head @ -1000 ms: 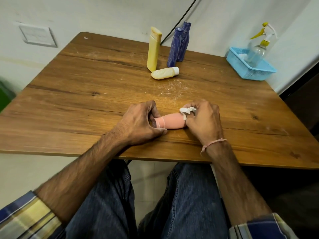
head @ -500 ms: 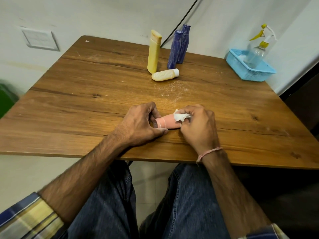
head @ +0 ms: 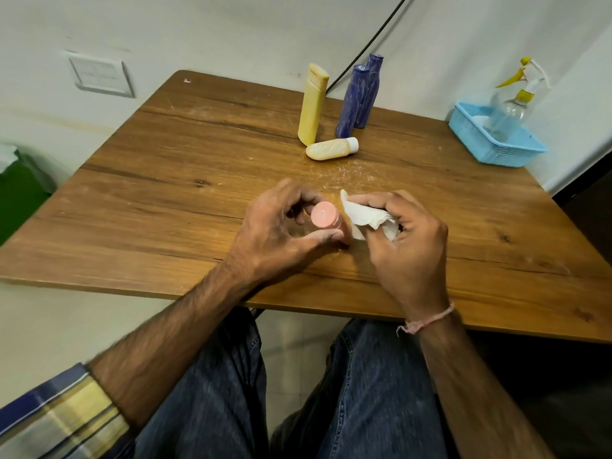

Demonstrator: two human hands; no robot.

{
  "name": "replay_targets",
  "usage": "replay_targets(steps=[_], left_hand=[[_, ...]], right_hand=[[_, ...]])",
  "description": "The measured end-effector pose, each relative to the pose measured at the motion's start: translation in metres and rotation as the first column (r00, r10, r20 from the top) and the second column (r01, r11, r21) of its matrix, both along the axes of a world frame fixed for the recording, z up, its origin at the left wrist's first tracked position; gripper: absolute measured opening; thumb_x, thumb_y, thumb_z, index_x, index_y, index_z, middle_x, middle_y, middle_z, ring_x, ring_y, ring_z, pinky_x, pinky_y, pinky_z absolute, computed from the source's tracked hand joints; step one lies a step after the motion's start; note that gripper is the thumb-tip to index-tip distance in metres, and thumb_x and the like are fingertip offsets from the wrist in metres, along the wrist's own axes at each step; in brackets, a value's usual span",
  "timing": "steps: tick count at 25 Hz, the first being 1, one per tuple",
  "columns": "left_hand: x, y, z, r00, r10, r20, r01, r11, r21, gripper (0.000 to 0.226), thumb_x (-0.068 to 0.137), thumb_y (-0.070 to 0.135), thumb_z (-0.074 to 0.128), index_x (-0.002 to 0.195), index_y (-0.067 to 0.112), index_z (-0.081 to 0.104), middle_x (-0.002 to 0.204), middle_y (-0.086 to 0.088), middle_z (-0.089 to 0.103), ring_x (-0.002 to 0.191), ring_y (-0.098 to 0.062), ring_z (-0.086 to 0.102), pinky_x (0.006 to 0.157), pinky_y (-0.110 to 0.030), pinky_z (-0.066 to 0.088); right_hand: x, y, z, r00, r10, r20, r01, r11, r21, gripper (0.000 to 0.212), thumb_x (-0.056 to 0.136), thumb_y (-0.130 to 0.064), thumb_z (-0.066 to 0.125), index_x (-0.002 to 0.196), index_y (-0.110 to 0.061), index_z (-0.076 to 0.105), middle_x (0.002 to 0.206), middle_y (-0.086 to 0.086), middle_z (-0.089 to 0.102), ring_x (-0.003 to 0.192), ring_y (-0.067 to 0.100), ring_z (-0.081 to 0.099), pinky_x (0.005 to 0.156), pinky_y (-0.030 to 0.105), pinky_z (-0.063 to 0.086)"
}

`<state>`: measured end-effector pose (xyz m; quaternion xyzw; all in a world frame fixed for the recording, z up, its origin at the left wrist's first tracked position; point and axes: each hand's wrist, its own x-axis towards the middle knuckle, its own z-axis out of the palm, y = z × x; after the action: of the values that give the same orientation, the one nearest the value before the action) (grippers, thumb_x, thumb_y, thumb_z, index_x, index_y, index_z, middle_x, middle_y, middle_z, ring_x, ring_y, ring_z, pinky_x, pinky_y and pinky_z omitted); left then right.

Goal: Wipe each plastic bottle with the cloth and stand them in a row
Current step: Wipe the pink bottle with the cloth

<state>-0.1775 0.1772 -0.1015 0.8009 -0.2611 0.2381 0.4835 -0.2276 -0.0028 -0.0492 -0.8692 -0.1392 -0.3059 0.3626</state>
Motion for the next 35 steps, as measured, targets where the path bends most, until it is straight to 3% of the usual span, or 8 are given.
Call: replay_targets(steps=[3, 7, 11, 15, 19, 26, 30, 35], left_hand=[[-0.002, -0.001, -0.002, 0.995, 0.011, 0.103, -0.006, 0.999, -0.05, 0.04, 0.077, 0.024, 0.083, 0.107, 0.0, 0.069, 0.095, -0.002, 0.063, 0.077, -0.01, 0.056, 0.065, -0.025, 0.051], [-0.002, -0.004, -0.004, 0.985, 0.044, 0.164, -0.035, 0.998, -0.06, 0.032, 0.078, 0.019, 0.083, 0.1, -0.001, 0.072, 0.084, -0.002, 0.063, 0.069, -0.015, 0.057, 0.063, -0.022, 0.049], [-0.003, -0.003, -0.004, 0.987, 0.073, 0.141, -0.062, 0.995, -0.08, 0.033, 0.079, 0.028, 0.081, 0.096, 0.001, 0.073, 0.083, -0.003, 0.065, 0.068, -0.017, 0.058, 0.061, -0.03, 0.051], [-0.006, -0.004, -0.002, 0.992, 0.059, 0.109, -0.055, 0.998, -0.035, 0.036, 0.077, 0.032, 0.082, 0.099, 0.005, 0.073, 0.09, -0.002, 0.067, 0.075, -0.008, 0.057, 0.065, -0.021, 0.052], [-0.008, -0.004, 0.001, 0.993, 0.098, 0.067, -0.096, 0.995, -0.038, 0.039, 0.074, 0.041, 0.085, 0.097, 0.012, 0.072, 0.091, 0.003, 0.067, 0.075, -0.006, 0.057, 0.067, -0.013, 0.045], [-0.006, -0.004, -0.001, 0.991, 0.087, 0.102, -0.082, 0.995, -0.052, 0.034, 0.079, 0.031, 0.079, 0.099, 0.004, 0.072, 0.09, -0.004, 0.067, 0.076, -0.013, 0.06, 0.067, -0.02, 0.051], [-0.005, 0.0, -0.001, 0.996, 0.073, 0.047, -0.073, 0.997, 0.004, 0.035, 0.075, 0.014, 0.085, 0.107, 0.011, 0.072, 0.106, 0.003, 0.057, 0.09, 0.001, 0.05, 0.076, -0.009, 0.041], [-0.003, 0.002, -0.002, 0.999, -0.015, -0.04, 0.016, 0.999, 0.028, 0.035, 0.077, 0.006, 0.079, 0.108, 0.019, 0.073, 0.116, 0.002, 0.057, 0.107, -0.01, 0.054, 0.085, -0.022, 0.046]], right_hand=[[-0.001, 0.01, 0.01, 0.992, 0.098, 0.083, -0.083, 0.982, -0.169, 0.027, 0.079, 0.003, 0.068, 0.102, -0.008, 0.076, 0.095, 0.006, 0.067, 0.086, 0.012, 0.062, 0.073, 0.017, 0.051], [0.004, 0.022, 0.011, 0.998, 0.062, -0.004, -0.06, 0.946, -0.319, 0.022, 0.082, -0.007, 0.07, 0.104, -0.01, 0.076, 0.091, 0.004, 0.059, 0.079, 0.014, 0.056, 0.065, 0.027, 0.051], [0.006, 0.018, 0.015, 0.984, 0.137, -0.116, -0.165, 0.948, -0.274, 0.024, 0.082, -0.006, 0.073, 0.102, -0.018, 0.08, 0.085, 0.003, 0.057, 0.076, 0.017, 0.055, 0.061, 0.027, 0.046], [0.007, 0.001, 0.034, 0.913, 0.119, -0.39, -0.195, 0.968, -0.161, 0.027, 0.08, -0.003, 0.076, 0.096, -0.025, 0.081, 0.088, -0.008, 0.066, 0.081, 0.006, 0.059, 0.066, 0.021, 0.05], [0.01, -0.004, 0.043, 0.982, -0.05, -0.184, 0.041, 0.998, -0.05, 0.023, 0.079, -0.01, 0.08, 0.096, -0.025, 0.077, 0.094, -0.01, 0.068, 0.081, -0.005, 0.061, 0.067, 0.009, 0.047], [0.003, 0.022, 0.01, 0.971, 0.16, -0.179, -0.205, 0.941, -0.268, 0.023, 0.083, -0.004, 0.071, 0.098, -0.019, 0.079, 0.085, 0.004, 0.058, 0.077, 0.018, 0.055, 0.062, 0.036, 0.049], [0.006, -0.005, 0.018, 0.953, 0.109, -0.283, -0.137, 0.987, -0.081, 0.025, 0.078, -0.006, 0.075, 0.093, -0.025, 0.079, 0.088, -0.006, 0.066, 0.08, 0.007, 0.061, 0.066, 0.016, 0.046], [0.014, -0.029, 0.01, 0.977, -0.043, -0.21, 0.076, 0.985, 0.152, 0.03, 0.078, -0.005, 0.081, 0.093, -0.03, 0.075, 0.095, -0.011, 0.074, 0.09, 0.007, 0.068, 0.077, 0.023, 0.051]])
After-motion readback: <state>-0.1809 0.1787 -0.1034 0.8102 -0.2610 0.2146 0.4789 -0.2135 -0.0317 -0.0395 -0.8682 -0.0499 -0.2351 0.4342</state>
